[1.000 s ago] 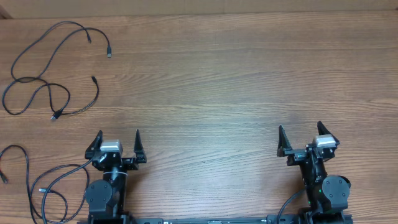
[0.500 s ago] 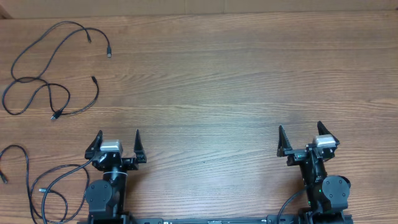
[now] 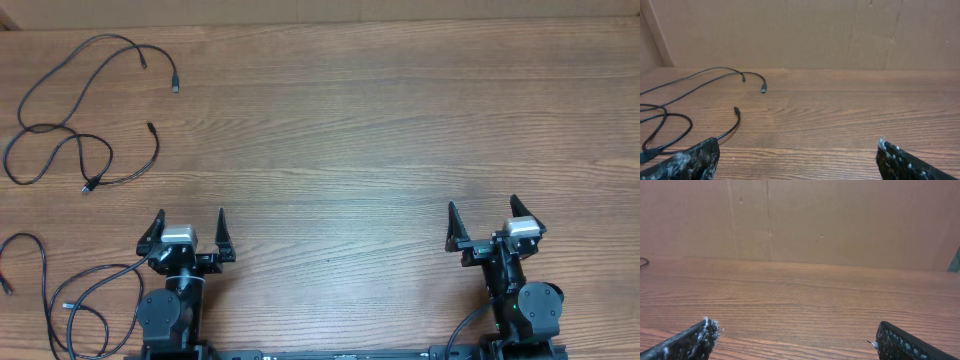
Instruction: Untangle cables
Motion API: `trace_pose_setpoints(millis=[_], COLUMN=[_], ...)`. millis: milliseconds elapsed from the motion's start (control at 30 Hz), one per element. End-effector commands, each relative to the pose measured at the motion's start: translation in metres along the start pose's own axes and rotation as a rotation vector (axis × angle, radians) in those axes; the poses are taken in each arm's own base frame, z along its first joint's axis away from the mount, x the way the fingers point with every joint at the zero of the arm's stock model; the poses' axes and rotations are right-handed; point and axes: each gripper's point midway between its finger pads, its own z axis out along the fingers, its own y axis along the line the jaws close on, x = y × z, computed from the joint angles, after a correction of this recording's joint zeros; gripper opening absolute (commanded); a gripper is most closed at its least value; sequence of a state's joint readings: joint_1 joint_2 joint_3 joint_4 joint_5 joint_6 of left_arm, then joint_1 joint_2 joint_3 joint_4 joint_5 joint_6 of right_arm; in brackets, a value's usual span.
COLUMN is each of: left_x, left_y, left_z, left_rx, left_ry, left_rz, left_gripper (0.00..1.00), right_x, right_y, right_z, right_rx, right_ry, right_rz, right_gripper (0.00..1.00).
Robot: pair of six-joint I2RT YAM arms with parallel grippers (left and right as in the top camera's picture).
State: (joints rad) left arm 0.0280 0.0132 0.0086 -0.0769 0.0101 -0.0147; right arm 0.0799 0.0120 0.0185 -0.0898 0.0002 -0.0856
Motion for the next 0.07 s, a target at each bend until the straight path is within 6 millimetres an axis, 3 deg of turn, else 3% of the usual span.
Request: trace_pose_setpoints(millis=[0,33], left_x=[0.0001,0.0001], left_y=[0.0027,0.0027], left_z=[-0.0002,-0.0002], left_rx=[-0.014,-0.014], left_ry=[-0.004,-0.004], left_rz=[0.022,0.022], left_gripper=[0.99,0.99], right_x=[0.0018,0.0018], right_y=[0.0,0.0], right_z=[0.0001,0.0001], right_rx=[-0.001,-0.001], right_ry=[-0.004,-0.004], right_rz=[0.003,0.003], right_gripper=[1.0,1.0])
